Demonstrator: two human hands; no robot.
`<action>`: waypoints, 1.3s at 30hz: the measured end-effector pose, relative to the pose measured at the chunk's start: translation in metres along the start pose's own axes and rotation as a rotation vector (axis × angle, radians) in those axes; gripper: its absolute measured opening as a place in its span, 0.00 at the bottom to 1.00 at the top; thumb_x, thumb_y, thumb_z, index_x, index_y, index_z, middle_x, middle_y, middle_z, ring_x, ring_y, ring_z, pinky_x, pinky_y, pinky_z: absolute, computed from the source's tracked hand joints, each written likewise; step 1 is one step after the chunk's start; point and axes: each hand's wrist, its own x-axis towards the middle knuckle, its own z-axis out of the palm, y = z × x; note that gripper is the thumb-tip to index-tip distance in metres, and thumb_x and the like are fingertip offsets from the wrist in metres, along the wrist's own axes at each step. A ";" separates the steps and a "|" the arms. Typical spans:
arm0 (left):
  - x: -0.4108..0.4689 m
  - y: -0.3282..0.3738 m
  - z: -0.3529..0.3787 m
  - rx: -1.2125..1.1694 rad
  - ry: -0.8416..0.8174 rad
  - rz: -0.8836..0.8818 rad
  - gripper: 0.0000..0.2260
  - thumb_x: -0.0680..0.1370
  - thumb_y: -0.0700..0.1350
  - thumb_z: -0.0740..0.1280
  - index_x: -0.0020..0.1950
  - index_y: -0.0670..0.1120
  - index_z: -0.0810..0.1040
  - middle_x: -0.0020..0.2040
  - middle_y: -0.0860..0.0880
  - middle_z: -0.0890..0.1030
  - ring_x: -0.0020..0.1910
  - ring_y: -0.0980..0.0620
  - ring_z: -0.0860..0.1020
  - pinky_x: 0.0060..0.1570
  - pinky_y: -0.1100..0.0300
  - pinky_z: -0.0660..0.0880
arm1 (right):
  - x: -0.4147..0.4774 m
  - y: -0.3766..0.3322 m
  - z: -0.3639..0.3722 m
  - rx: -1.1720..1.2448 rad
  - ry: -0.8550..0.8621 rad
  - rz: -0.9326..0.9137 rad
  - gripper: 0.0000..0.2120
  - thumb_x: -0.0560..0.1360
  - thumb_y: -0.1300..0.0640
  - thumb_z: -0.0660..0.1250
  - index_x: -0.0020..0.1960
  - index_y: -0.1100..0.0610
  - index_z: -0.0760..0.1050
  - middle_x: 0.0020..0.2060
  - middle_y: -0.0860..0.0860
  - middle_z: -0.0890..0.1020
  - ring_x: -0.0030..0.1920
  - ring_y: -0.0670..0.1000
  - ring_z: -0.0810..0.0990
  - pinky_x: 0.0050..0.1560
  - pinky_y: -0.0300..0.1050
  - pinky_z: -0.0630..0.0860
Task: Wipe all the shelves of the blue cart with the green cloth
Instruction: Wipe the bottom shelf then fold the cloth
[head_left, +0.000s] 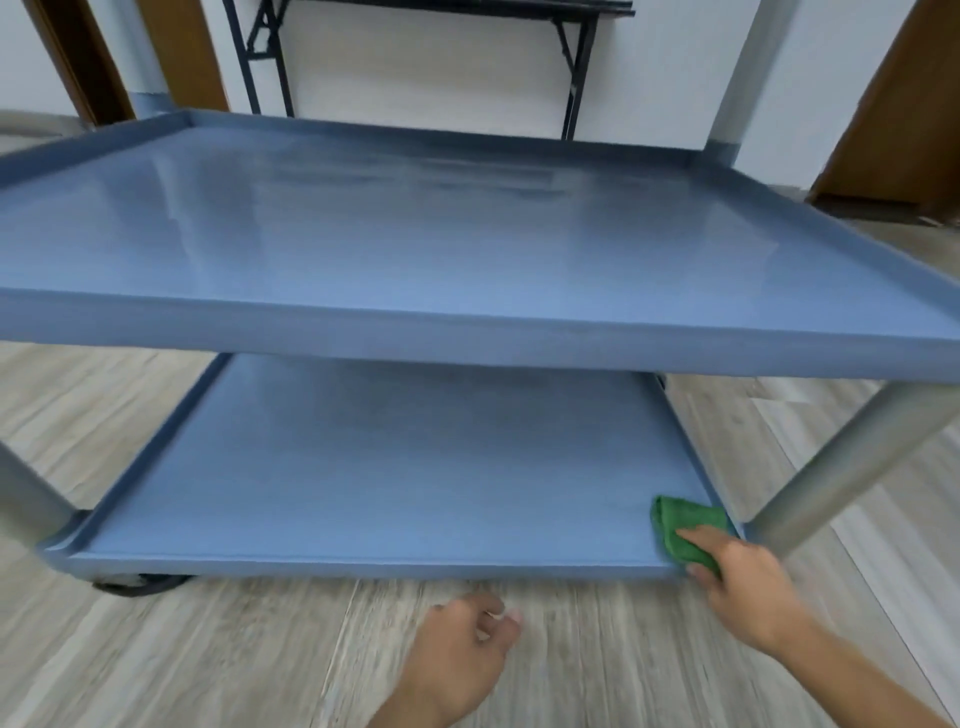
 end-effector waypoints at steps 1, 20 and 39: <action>-0.001 0.010 0.000 -0.136 -0.043 -0.064 0.18 0.77 0.66 0.65 0.53 0.54 0.82 0.49 0.57 0.84 0.48 0.59 0.81 0.53 0.64 0.76 | -0.006 -0.015 0.000 0.103 0.032 0.009 0.21 0.77 0.57 0.69 0.69 0.48 0.75 0.62 0.50 0.82 0.59 0.53 0.81 0.59 0.40 0.72; -0.253 0.215 -0.309 -0.785 0.236 -0.052 0.09 0.78 0.49 0.72 0.49 0.44 0.84 0.47 0.40 0.86 0.47 0.42 0.85 0.44 0.57 0.80 | -0.204 -0.337 -0.269 0.941 0.023 -0.397 0.12 0.70 0.52 0.72 0.51 0.41 0.77 0.58 0.38 0.78 0.56 0.43 0.81 0.48 0.41 0.81; -0.490 0.630 -0.624 -0.521 0.568 0.491 0.06 0.77 0.43 0.74 0.51 0.42 0.83 0.48 0.37 0.85 0.47 0.31 0.82 0.51 0.35 0.79 | -0.200 -0.426 -0.857 1.279 -0.193 -0.820 0.05 0.76 0.57 0.71 0.52 0.55 0.82 0.46 0.52 0.86 0.48 0.50 0.86 0.47 0.39 0.79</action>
